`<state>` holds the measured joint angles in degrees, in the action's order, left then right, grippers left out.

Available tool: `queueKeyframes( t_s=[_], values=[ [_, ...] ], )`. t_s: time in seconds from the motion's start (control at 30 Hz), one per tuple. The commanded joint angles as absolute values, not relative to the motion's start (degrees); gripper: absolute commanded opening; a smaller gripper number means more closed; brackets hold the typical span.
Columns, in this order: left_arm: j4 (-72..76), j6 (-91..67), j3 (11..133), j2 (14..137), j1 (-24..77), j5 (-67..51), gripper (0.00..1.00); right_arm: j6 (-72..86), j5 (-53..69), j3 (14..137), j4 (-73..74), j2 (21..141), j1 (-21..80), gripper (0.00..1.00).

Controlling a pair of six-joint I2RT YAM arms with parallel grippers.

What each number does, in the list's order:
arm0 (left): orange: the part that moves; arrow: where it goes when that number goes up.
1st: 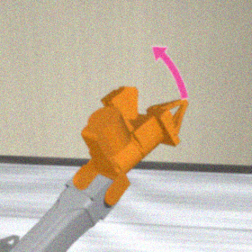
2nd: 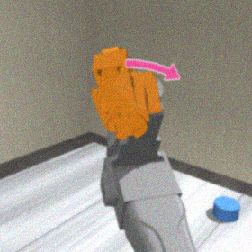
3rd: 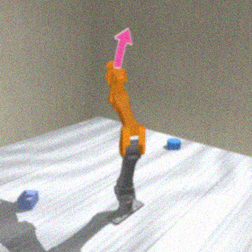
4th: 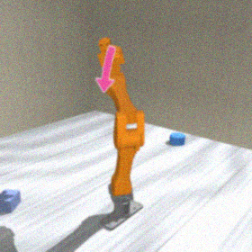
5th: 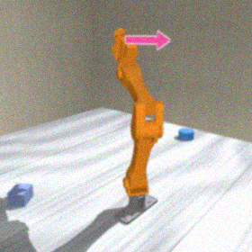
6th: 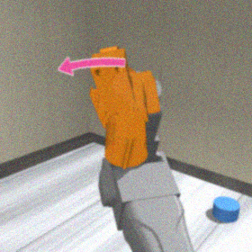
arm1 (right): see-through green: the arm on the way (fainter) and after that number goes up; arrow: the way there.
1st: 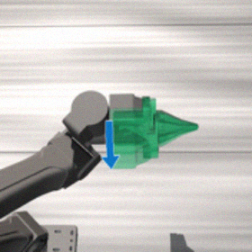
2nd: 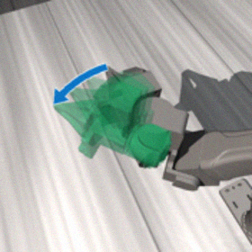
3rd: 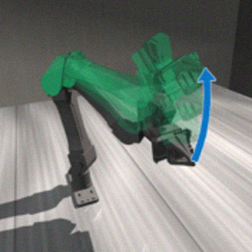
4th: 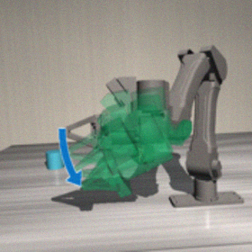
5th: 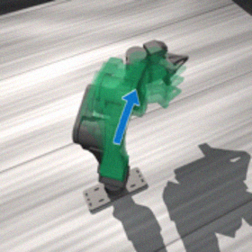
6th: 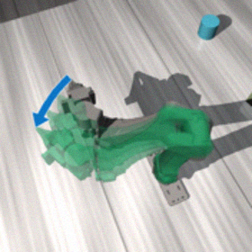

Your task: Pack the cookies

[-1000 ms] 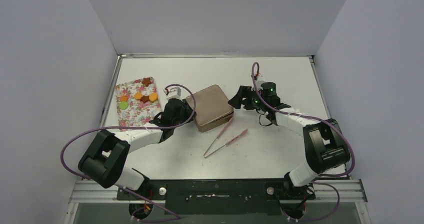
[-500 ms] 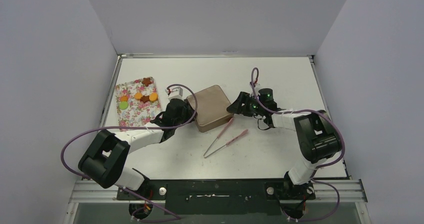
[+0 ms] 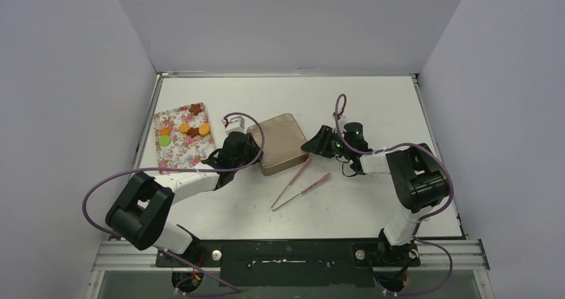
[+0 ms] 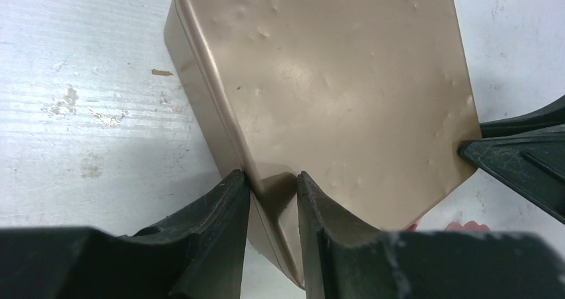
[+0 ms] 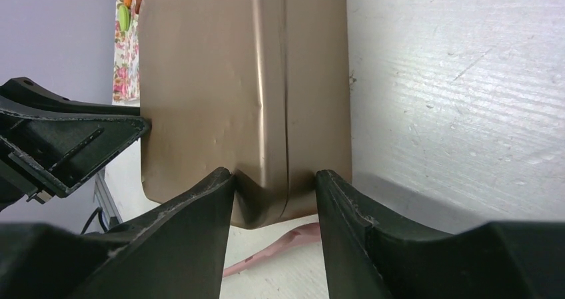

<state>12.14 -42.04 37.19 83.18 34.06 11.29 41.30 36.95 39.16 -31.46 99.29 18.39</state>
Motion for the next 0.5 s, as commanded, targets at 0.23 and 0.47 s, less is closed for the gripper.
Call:
queueKeyframes(
  t_s=[0.23,0.47],
  values=[
    [12.1,-42.0,41.1,85.0,32.0,10.8,0.32,44.8,38.5,37.7,-36.9,102.5,22.1,0.34],
    [10.8,-40.9,44.5,87.9,27.3,12.1,0.36,44.3,36.8,39.6,-34.4,101.6,27.9,0.3]
  ],
)
